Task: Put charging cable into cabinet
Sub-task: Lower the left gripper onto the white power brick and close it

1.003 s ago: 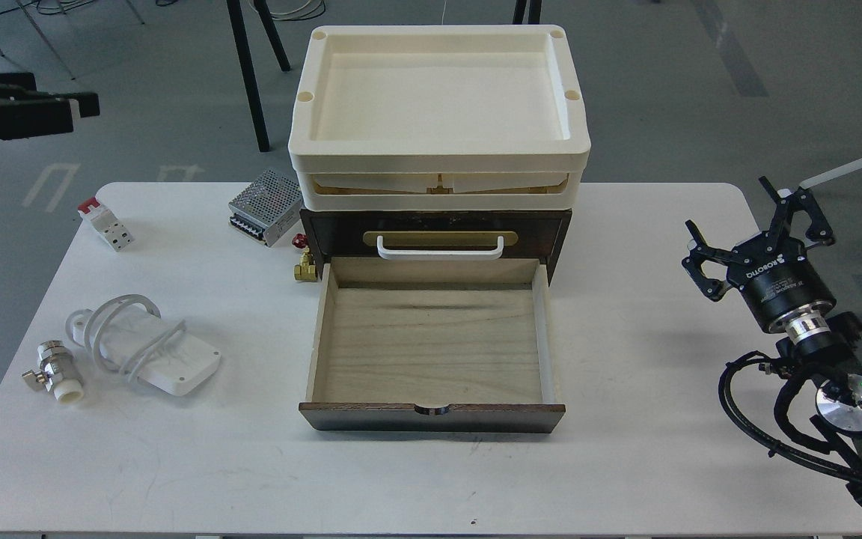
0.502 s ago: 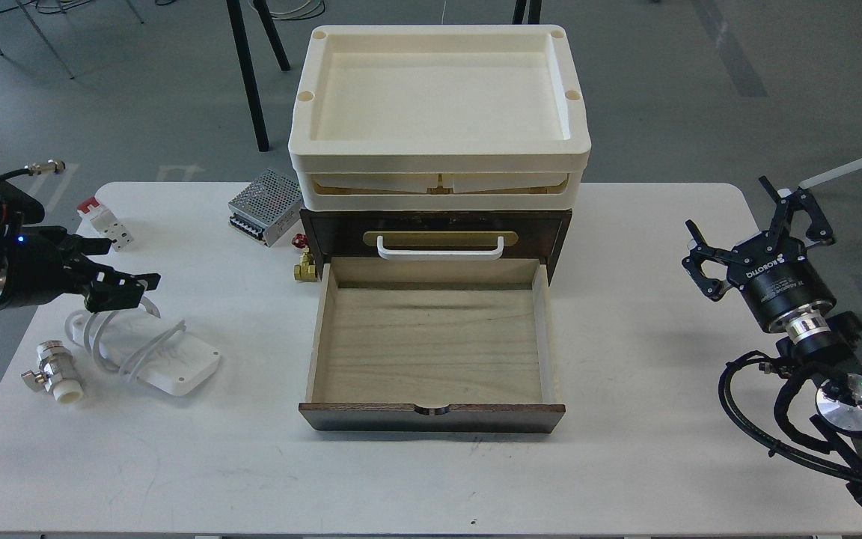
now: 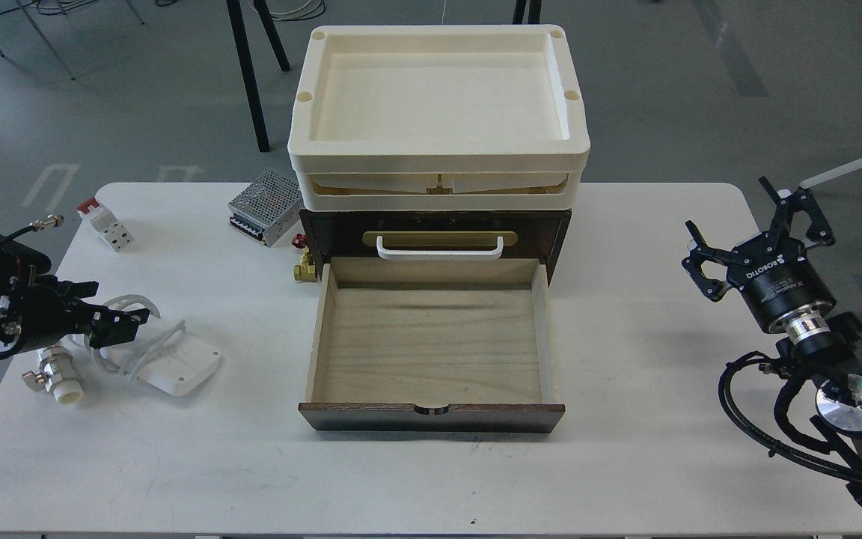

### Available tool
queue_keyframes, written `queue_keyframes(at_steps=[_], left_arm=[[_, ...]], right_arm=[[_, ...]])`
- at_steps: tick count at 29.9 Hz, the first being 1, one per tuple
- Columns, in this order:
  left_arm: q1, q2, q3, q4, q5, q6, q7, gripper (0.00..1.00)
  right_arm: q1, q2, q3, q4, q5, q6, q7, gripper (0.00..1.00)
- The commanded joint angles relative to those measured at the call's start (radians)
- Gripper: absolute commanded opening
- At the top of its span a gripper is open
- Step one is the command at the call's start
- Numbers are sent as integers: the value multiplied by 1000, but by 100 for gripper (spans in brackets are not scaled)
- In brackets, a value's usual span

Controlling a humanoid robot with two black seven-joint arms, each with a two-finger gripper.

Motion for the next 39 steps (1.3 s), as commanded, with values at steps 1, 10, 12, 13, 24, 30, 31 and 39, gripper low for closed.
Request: queue_keyframes(at_steps=[1,10,12,13,24,30,31,39], left_arm=[[12,-9,0,13,-21,9,0,92],[29,-72,2,105,-34,28,0,57],[30,-89,4,142,-33,54,0,48],[32,-100,4,162,-33,64,0,41],[55,-124,5,217,-33,103,0,4],[47,-118,-4,212,-38,149,0,3],[47,-112,-7,212,-38,150,0,3],[41,-45,-13,205,-191,169,0,2]], right_arm=[[0,0,0,0,0,0,1,99],[0,0,0,0,0,0,1,99],[0,0,0,0,0,0,1,99],[0,0,0,0,0,0,1,99],[0,0,0,0,0,0,1,99],[0,0,0,0,0,0,1,99],[0,0,0,0,0,0,1,99],[0,0,0,0,0,0,0,99]])
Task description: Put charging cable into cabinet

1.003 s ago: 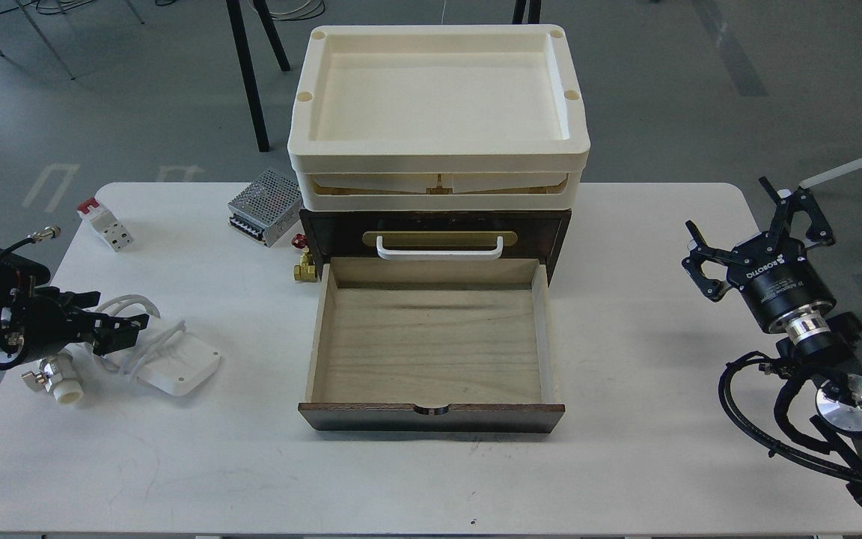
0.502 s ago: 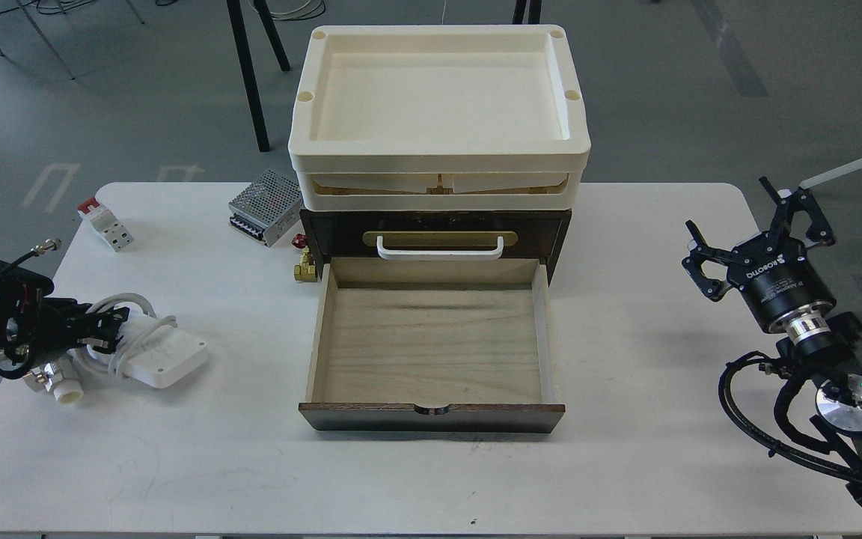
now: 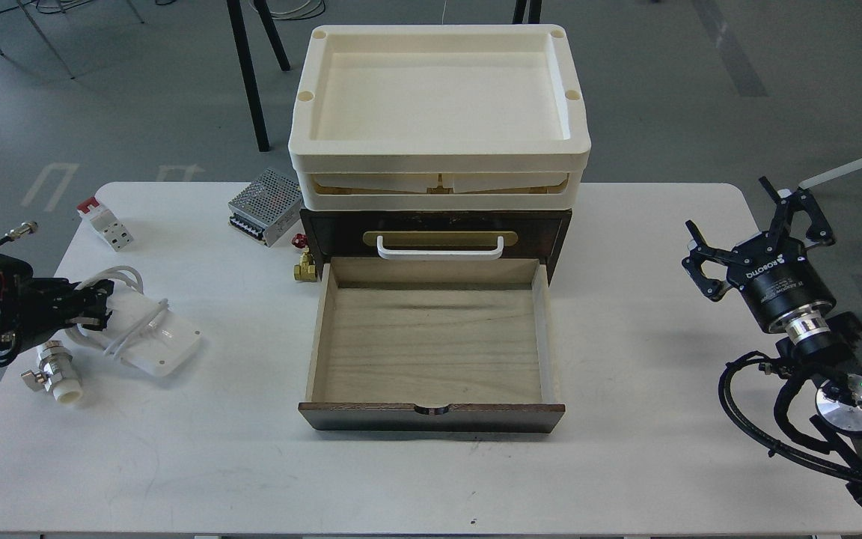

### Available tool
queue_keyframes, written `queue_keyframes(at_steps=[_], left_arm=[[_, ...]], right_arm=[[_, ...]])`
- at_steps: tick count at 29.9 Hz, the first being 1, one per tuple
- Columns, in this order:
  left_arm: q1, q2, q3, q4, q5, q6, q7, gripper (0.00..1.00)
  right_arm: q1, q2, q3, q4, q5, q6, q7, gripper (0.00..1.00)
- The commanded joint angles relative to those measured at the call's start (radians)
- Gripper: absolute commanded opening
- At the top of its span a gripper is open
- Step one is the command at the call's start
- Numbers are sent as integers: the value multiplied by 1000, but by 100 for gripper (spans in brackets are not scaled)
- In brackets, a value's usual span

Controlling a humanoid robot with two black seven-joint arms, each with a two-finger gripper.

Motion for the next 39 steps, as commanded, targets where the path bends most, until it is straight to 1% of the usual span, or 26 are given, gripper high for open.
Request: queue_keyframes(at_steps=[1,7,14,16,18,20,22,25,28,31,35,39], left_arm=[[-3,44,-7,-5,-71,3,0,3],[-8,122,-30,-5,-221,13,0,3],[-8,222,-80,-5,-534,3,0,3],[-11,257,-108,-7,-616,-10,0,3],[-18,288,-155,-10,-689,-51,0,3],[-49,314,-206,-19,-733,-111,0,3],[-107,338,-252,-31,-750,-196,0,3],[-190,366,-309,-59,-750,-300,0,3],[-282,391,-349,-126,-750,-398,0,3],[-388,417,-346,-224,-747,-447,0,3],[-486,424,-344,-373,-740,-452,0,3],[-586,440,-346,-571,-677,-451,0,3]], right_arm=[[0,0,0,0,0,-1,-1,99],[0,0,0,0,0,-1,-1,99],[0,0,0,0,0,-5,0,99],[0,2,0,0,0,-5,-1,99],[0,0,-2,0,0,-5,-1,99],[0,2,-2,0,0,-5,-1,99],[0,2,-2,0,0,-5,-1,99],[0,2,-2,-2,-2,-5,-1,99],[0,0,-2,-2,0,-5,-1,99],[0,0,-2,-2,0,-6,-1,99],[2,0,0,-2,-2,-8,-1,99],[2,0,0,-2,0,-8,0,99]])
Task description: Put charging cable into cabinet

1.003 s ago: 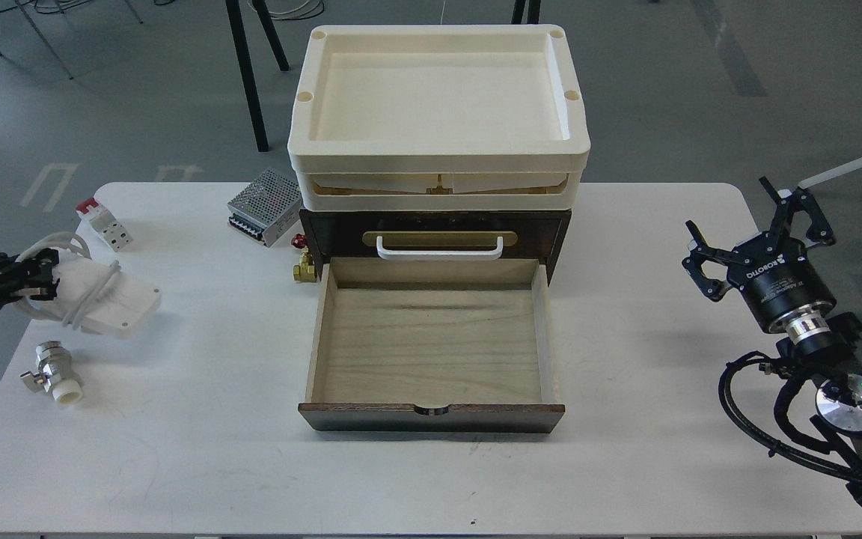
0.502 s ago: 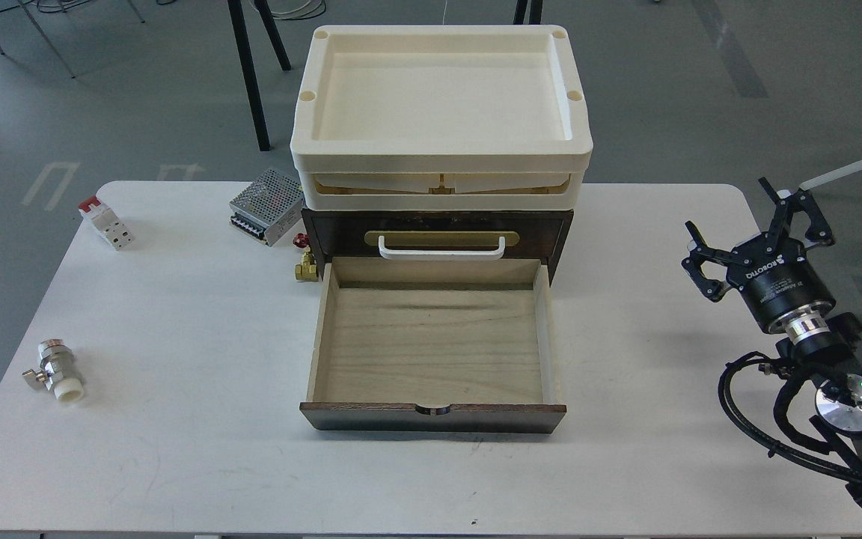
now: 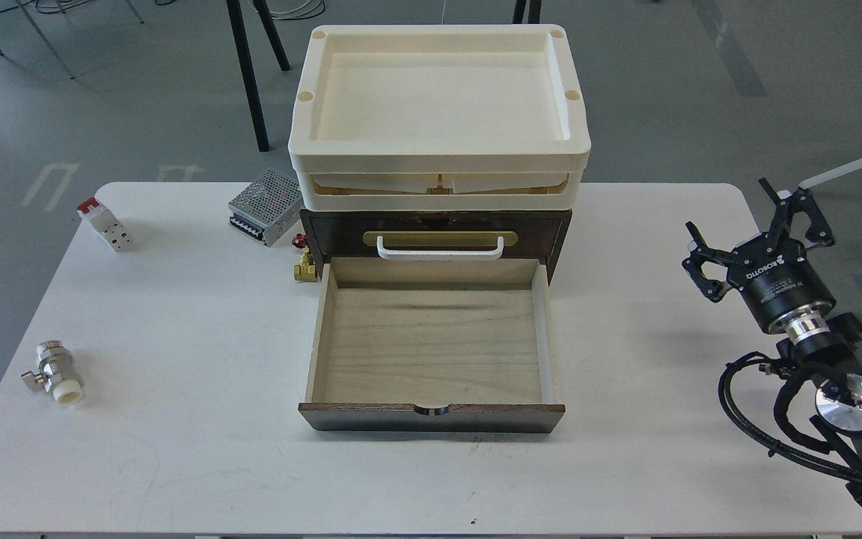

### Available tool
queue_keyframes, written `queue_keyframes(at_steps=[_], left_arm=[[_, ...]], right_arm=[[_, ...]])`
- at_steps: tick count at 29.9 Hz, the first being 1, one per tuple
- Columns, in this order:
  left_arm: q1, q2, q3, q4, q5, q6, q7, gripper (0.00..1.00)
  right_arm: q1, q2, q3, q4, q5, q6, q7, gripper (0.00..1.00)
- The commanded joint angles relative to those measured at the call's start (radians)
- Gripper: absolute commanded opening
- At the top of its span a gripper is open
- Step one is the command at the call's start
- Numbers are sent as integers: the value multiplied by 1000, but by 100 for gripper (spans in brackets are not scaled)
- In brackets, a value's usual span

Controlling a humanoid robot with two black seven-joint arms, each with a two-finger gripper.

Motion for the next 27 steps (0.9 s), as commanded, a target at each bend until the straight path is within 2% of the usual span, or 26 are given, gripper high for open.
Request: queue_keyframes(at_steps=[1,8,13,21,27], left_arm=[[-97,9,-2,-197,87,3,0,3],[-165,-20,-4,-531,207,6,0,4],[-159,-114,-1,-673,283,6,0,4],[-99,-280,68,-699,372,7,0,4],[47,-369,85,-699,494,12,0,5]], right_arm=[[0,0,1,0,0,0,-1,99],[0,0,1,0,0,0,1,99],[0,0,1,0,-1,0,1,99],[0,0,1,-1,0,0,1,99],[0,0,1,-1,0,0,-1,99]])
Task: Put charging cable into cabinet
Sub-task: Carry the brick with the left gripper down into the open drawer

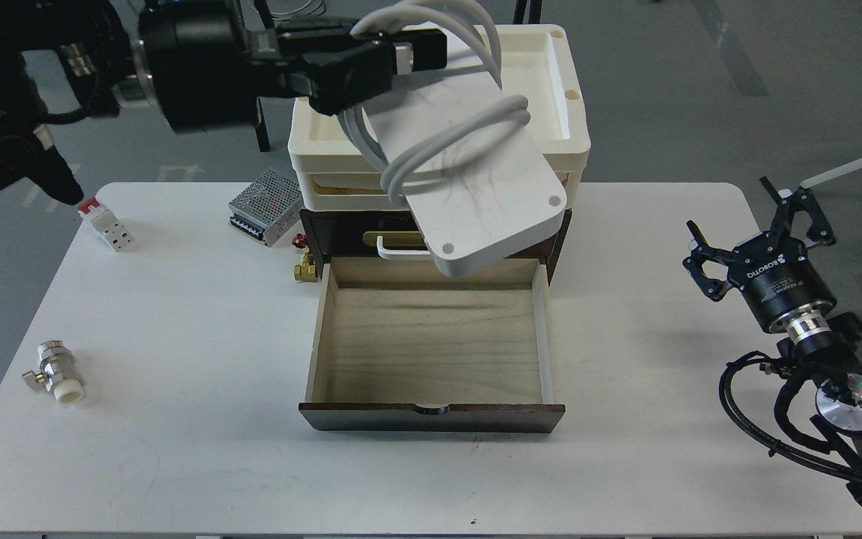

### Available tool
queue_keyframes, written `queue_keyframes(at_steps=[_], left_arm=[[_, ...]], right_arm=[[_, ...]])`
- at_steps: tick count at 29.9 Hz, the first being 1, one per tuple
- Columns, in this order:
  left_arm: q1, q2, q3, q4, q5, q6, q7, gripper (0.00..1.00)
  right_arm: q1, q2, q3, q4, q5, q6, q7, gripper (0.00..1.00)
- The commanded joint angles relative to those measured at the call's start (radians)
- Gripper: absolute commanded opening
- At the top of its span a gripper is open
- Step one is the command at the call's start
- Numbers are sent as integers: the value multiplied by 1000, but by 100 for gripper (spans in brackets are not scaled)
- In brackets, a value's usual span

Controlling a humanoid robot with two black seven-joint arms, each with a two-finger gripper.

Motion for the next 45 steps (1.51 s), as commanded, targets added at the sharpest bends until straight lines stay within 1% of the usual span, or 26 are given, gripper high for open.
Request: queue_keyframes(at_steps=[1,9,12,15,17,20,28,31,36,38,41,45], left_arm=[[101,-44,3,1,67,5,0,5],[322,-122,-3,24,196,58,0,5],[394,-165,-13,78,213,80,0,5],[422,-210,-31,155,195,135,0,5],[463,-221,-55,175,182,166,0,5],[525,-224,-85,208,171,175,0,5],[586,-254,-72,308,168,226,0,5],[599,-300,-71,342,171,239,0,5],[631,-323,-74,365,168,244,0,6],[631,-349,-76,369,165,259,0,6],[634,-394,-71,421,168,288,0,6],[634,-457,-71,507,168,293,0,6]], right_arm=[[0,0,0,0,1,0,0,99],[0,0,0,0,-1,0,0,99],[0,0,0,0,1,0,0,99],[0,0,0,0,-1,0,0,99],[0,0,0,0,-1,0,0,99],[0,0,0,2,-1,2,-1,99],[0,0,0,2,1,3,-1,99],[0,0,0,0,1,3,0,99],[0,0,0,0,1,3,0,99],[0,0,0,2,-1,3,-1,99],[0,0,0,2,1,3,-1,99],[0,0,0,0,1,3,0,99]])
